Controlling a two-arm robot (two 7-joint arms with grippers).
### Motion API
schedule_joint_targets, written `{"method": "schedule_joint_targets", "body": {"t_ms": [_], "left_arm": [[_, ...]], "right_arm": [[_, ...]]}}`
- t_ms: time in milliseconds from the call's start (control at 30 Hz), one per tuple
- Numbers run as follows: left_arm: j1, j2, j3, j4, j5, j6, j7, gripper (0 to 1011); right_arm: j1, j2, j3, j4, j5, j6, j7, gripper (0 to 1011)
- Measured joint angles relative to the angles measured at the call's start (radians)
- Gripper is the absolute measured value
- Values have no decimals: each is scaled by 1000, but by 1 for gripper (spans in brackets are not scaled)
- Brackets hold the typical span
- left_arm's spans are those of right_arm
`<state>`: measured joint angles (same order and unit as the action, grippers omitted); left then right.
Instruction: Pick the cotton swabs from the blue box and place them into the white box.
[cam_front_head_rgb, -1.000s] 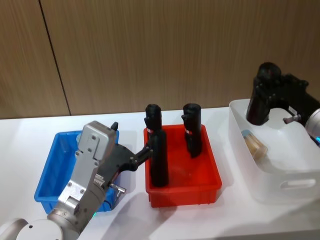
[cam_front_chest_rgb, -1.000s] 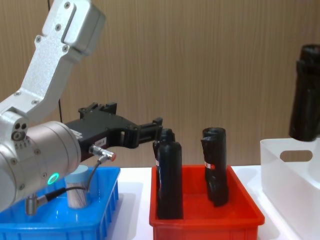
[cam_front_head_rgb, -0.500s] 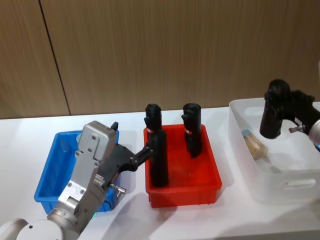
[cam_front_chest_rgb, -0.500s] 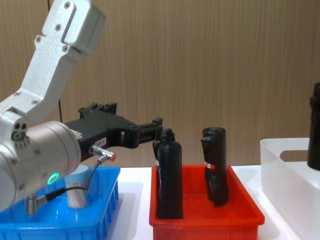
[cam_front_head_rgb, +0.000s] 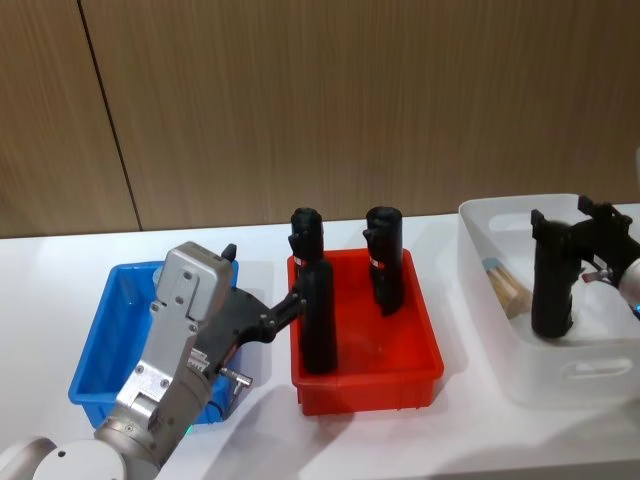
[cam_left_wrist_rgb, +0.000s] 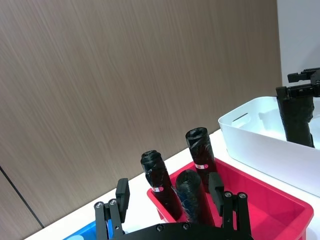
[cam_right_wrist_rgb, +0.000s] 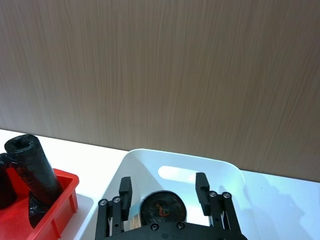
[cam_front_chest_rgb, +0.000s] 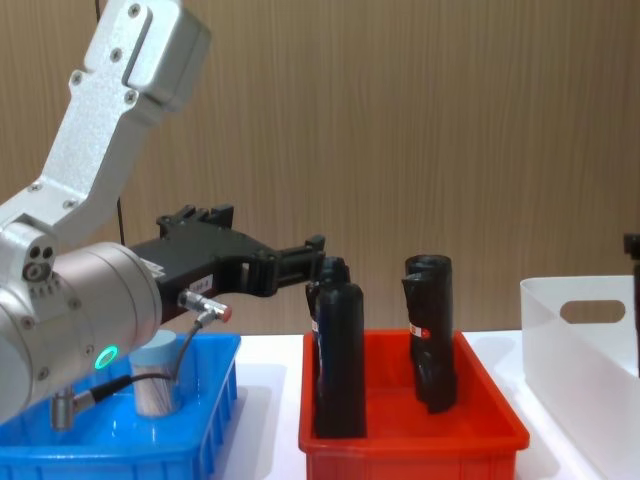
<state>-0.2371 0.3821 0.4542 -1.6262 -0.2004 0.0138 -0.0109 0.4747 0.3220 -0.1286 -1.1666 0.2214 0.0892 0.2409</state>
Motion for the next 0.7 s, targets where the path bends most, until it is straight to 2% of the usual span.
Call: {"method": "schedule_joint_targets", "body": {"t_ms": [333,700], "left_arm": [[0,0,0,0,0,0,0,1003],[0,0,0,0,0,0,0,1003]], "right_arm": [[-9,5,8,0,15,-16,8,1001],[-23,11,15,-17,27,-25,16,1001]]}}
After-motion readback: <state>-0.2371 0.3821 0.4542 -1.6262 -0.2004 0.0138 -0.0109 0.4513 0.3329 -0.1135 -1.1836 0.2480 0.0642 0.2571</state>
